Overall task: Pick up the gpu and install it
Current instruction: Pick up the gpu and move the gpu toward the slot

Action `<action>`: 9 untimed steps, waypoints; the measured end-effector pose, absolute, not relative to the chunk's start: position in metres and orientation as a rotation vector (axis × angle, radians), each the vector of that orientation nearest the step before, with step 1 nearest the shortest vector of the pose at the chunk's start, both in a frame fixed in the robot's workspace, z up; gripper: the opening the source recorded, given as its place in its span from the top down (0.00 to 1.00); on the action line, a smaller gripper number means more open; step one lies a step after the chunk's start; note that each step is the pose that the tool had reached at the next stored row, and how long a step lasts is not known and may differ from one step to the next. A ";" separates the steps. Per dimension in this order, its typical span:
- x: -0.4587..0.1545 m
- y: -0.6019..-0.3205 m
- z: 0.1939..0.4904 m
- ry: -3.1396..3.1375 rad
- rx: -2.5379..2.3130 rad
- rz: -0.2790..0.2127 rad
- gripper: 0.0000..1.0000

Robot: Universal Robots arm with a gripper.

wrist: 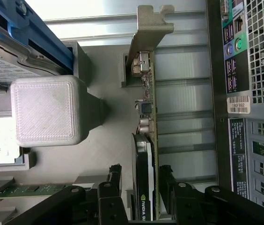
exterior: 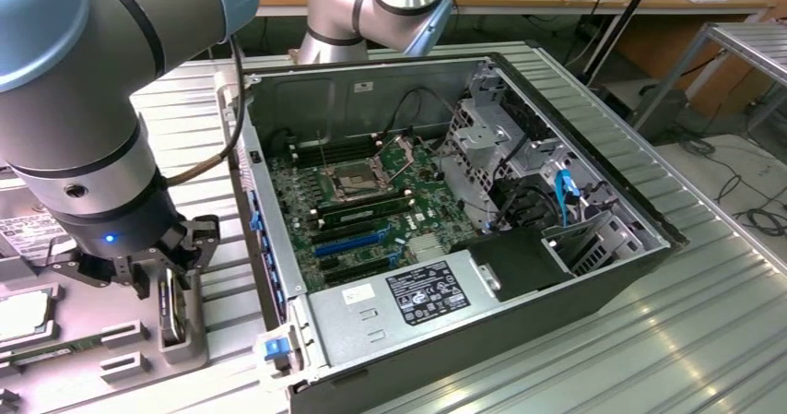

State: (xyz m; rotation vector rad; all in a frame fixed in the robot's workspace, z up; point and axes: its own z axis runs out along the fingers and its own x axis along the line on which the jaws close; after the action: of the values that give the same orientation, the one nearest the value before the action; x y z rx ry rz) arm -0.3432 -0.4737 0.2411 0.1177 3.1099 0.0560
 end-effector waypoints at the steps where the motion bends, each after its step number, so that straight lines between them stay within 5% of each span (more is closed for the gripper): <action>1: -0.343 -0.474 0.241 3.110 0.118 0.056 0.55; 9: -0.342 -0.474 0.241 3.110 0.118 0.056 0.55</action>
State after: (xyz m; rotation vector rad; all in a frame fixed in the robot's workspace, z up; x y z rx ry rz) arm -0.3424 -0.4737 0.2410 0.1177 3.1099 0.0560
